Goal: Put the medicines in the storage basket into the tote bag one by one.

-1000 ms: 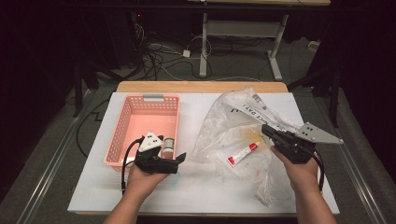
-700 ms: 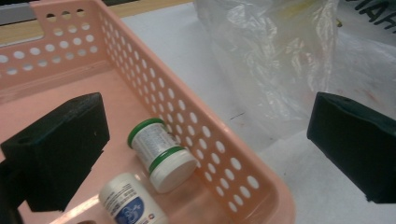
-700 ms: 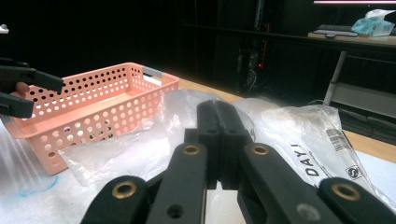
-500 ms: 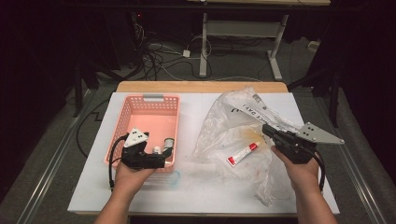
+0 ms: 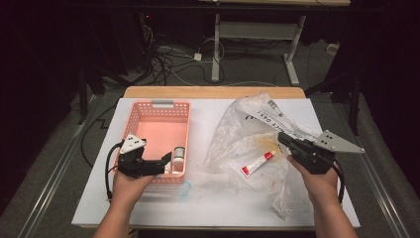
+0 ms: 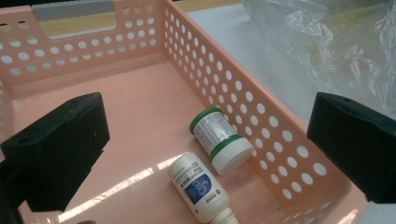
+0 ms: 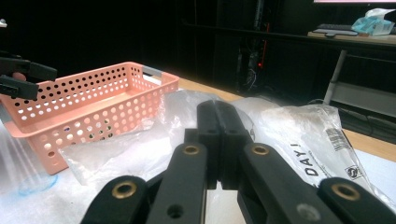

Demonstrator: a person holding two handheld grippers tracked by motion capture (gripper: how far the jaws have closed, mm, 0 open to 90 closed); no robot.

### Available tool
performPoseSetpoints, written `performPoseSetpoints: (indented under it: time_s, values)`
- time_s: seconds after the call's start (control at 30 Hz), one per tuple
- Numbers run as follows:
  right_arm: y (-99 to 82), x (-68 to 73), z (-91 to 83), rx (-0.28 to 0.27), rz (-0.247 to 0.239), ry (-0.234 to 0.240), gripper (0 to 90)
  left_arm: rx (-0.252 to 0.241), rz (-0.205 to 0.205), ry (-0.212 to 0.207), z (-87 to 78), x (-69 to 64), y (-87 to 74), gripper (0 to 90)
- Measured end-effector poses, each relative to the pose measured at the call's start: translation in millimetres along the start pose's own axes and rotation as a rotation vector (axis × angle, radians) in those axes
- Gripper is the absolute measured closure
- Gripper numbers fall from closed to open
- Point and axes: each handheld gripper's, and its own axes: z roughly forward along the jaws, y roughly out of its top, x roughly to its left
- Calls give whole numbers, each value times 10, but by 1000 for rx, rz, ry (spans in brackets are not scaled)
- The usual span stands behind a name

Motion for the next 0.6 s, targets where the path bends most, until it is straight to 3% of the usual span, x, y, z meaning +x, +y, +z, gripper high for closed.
performPoseSetpoints:
  time_s: [0.2, 0.37, 0.6]
  values:
    - [-3, -8, -3, 0, -2, -5, 900, 12, -13, -23, 15, -9, 51, 0]
    - [-3, -21, -12, -2, 2, -9, 900, 22, -16, -33, 71, -34, 203, 2]
    - [-5, -38, -29, -6, 4, -9, 900, 67, -3, -21, 182, -1, 379, 2]
